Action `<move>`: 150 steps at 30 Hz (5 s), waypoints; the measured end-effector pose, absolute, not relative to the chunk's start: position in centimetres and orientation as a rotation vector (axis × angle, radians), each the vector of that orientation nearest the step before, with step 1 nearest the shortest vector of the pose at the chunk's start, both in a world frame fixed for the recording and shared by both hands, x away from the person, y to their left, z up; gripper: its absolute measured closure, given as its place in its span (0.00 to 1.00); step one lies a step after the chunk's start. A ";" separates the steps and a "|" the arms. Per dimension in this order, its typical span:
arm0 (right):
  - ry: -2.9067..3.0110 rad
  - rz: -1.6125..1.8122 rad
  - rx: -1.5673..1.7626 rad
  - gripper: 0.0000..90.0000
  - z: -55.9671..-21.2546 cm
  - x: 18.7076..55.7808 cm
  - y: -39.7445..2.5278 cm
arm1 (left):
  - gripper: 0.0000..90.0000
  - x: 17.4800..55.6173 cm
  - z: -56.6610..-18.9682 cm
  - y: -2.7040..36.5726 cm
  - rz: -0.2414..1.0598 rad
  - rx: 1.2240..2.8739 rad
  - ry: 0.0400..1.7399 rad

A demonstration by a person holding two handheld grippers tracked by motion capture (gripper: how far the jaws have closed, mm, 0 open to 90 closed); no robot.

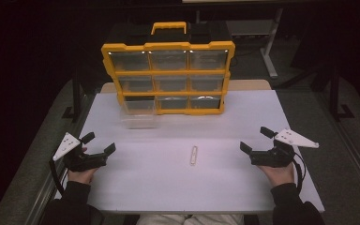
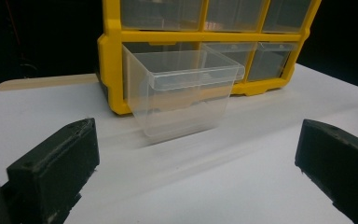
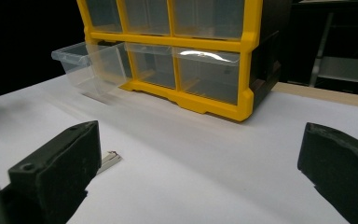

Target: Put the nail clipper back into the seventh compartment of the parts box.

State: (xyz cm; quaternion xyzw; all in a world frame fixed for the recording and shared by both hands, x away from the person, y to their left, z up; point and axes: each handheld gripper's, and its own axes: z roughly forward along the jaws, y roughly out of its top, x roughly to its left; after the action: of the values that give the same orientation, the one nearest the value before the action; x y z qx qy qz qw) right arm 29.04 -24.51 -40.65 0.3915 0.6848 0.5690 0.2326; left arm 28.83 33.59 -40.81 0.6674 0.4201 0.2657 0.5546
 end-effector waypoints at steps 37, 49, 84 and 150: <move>1.958 1.501 1.093 0.00 -41.0 29.8 -23.7 | 0.00 29.1 -41.0 33.4 0.615 1.596 1.013; 2.025 1.455 1.079 0.00 -40.6 30.9 -22.8 | 0.00 29.2 -41.1 33.4 0.599 1.600 1.025; 2.231 1.391 1.000 0.00 -40.2 33.9 -17.6 | 0.00 29.3 -41.2 33.3 0.588 1.610 1.022; 2.608 0.971 0.994 0.99 -42.6 36.8 -9.2 | 0.00 29.4 -41.3 33.0 0.555 1.636 1.007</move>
State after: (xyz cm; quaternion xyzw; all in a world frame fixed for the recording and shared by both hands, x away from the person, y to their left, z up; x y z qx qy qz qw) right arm 36.78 -9.16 -42.65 0.3350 0.8788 0.3270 0.0929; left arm 29.45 32.96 -41.32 0.6883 0.4237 0.2337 0.5405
